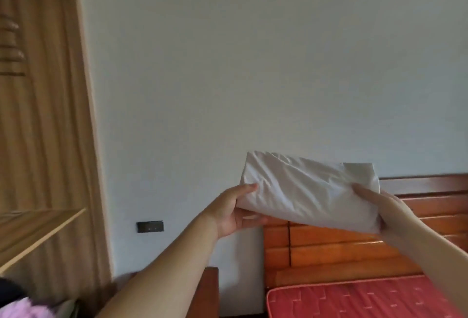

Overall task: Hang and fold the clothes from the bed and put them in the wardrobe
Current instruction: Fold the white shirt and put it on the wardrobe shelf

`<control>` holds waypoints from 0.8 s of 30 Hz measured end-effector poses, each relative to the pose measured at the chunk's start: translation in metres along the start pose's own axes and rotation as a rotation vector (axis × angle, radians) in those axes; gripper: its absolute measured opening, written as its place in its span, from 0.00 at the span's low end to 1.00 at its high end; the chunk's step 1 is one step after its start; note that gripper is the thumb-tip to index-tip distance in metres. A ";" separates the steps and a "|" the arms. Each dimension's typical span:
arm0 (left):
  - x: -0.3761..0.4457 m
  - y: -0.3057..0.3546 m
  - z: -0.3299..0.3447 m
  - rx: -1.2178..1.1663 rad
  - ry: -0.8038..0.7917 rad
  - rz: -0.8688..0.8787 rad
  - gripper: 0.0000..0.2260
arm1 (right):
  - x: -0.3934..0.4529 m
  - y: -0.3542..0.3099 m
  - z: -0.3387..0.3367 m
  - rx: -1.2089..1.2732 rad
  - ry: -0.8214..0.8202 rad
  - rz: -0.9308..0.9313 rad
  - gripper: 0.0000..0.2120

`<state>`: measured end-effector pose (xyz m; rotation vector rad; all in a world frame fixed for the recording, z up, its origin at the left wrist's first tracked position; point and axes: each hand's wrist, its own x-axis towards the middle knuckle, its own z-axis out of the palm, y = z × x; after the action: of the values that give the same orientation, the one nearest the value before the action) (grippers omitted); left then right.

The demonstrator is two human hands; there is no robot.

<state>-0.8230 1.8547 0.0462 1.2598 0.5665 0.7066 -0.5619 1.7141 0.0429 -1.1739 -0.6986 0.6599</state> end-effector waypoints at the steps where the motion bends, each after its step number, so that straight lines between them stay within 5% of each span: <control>1: -0.007 0.004 -0.025 0.024 0.036 -0.042 0.19 | 0.006 0.008 0.026 -0.009 -0.026 0.020 0.12; 5: -0.020 0.012 -0.107 0.113 0.275 -0.140 0.19 | 0.024 0.048 0.117 -0.056 -0.149 0.059 0.07; 11: -0.025 -0.008 -0.180 0.083 0.609 -0.013 0.14 | 0.050 0.110 0.208 -0.144 -0.308 0.089 0.09; 16: -0.017 -0.018 -0.204 0.138 0.848 0.098 0.09 | 0.084 0.144 0.253 -0.247 -0.335 0.030 0.16; 24: -0.015 -0.025 -0.223 0.238 1.206 0.152 0.15 | 0.123 0.163 0.309 -0.224 -0.506 0.001 0.16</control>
<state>-0.9907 1.9846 -0.0275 0.9863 1.5709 1.5622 -0.7419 2.0310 -0.0245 -1.2202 -1.2228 0.9098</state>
